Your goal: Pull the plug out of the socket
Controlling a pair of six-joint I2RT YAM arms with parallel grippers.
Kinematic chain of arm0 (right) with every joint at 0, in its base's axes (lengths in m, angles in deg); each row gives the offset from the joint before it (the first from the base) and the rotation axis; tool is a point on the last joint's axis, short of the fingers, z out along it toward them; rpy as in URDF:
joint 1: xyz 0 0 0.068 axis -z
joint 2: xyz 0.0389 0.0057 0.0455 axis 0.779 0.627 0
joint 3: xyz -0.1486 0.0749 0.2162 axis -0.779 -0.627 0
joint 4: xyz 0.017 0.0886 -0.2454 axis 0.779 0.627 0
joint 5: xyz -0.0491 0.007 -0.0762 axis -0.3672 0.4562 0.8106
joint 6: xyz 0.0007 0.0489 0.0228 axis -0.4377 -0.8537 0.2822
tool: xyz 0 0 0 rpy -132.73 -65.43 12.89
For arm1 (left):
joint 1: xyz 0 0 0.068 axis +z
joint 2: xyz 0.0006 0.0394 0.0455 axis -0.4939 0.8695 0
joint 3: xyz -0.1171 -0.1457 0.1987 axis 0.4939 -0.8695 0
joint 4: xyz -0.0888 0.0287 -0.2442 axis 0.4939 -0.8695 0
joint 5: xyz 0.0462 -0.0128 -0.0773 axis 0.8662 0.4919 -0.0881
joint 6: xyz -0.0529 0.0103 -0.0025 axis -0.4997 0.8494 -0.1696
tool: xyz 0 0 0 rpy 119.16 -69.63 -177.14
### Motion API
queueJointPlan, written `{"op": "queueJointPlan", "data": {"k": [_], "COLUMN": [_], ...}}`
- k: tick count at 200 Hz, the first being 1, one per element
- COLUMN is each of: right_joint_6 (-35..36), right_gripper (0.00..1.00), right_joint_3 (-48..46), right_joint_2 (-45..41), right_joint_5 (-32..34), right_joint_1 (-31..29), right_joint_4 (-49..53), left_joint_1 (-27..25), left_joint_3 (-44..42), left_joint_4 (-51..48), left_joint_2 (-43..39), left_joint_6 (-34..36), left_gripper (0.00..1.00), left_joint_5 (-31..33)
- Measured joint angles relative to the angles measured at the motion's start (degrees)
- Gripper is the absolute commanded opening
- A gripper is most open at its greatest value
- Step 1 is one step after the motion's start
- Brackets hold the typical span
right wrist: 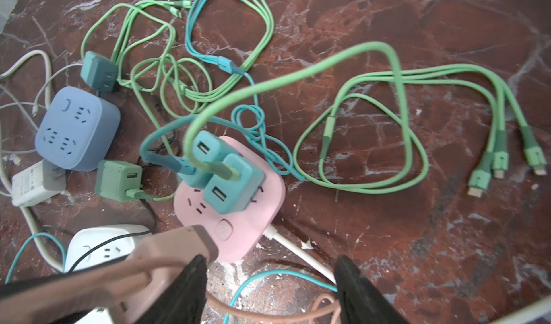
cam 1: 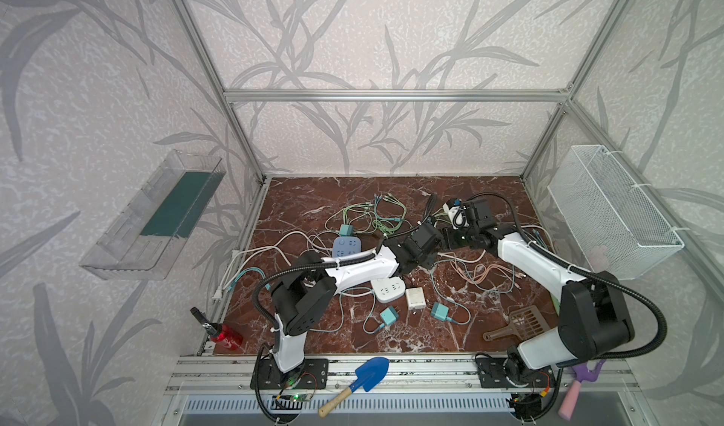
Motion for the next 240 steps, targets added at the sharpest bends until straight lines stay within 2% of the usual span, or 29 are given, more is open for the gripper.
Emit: {"op": "queueJointPlan", "data": {"k": [47, 118, 240], "right_joint_6": [-2.45, -5.70, -6.82], "right_gripper": [0.74, 0.75, 0.75], "right_joint_3": [-5.70, -9.33, -10.73], "right_joint_2": [-7.45, -12.04, -14.27], "right_joint_5": [1.29, 2.45, 4.52], "right_joint_1": [6.84, 13.42, 14.99], "right_joint_4": [-2.69, -4.61, -5.49], "left_joint_1": [-3.39, -6.75, -11.67], "left_joint_3": [2.67, 13.66, 24.44], "left_joint_4": [-2.38, -9.03, -20.26], "left_joint_2": [1.07, 9.73, 20.39], "left_joint_6": [1.99, 5.95, 9.40], "left_gripper": [0.19, 0.21, 0.23], "left_joint_5": [1.66, 4.61, 13.79]}}
